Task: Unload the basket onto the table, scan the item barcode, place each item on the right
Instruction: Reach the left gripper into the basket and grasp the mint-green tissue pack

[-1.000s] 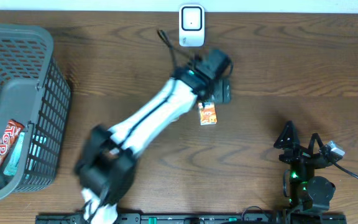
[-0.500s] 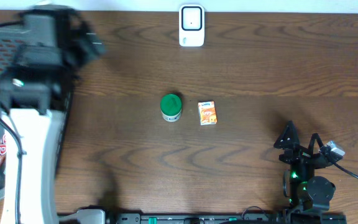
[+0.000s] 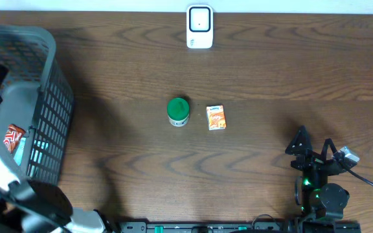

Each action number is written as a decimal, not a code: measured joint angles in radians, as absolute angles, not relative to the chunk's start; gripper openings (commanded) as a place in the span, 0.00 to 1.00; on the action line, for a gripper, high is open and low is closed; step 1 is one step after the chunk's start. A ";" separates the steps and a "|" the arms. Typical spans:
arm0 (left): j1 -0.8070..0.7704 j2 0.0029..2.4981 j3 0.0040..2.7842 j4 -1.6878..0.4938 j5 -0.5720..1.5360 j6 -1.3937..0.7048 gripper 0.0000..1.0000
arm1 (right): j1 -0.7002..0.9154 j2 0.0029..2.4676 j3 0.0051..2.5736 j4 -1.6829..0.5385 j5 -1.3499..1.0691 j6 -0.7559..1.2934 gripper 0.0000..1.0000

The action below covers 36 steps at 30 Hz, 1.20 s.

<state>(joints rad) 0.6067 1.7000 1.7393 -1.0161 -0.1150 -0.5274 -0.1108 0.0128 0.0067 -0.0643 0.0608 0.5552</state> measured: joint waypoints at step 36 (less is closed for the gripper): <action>0.604 2.193 1.736 -1.319 -0.221 -0.659 0.98 | -0.111 0.013 0.007 -0.065 0.061 0.555 0.99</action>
<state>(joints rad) 0.6041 2.1929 1.7355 -1.3186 -0.2211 -0.6590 -0.1108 0.0128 0.0067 -0.0647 0.0608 0.5552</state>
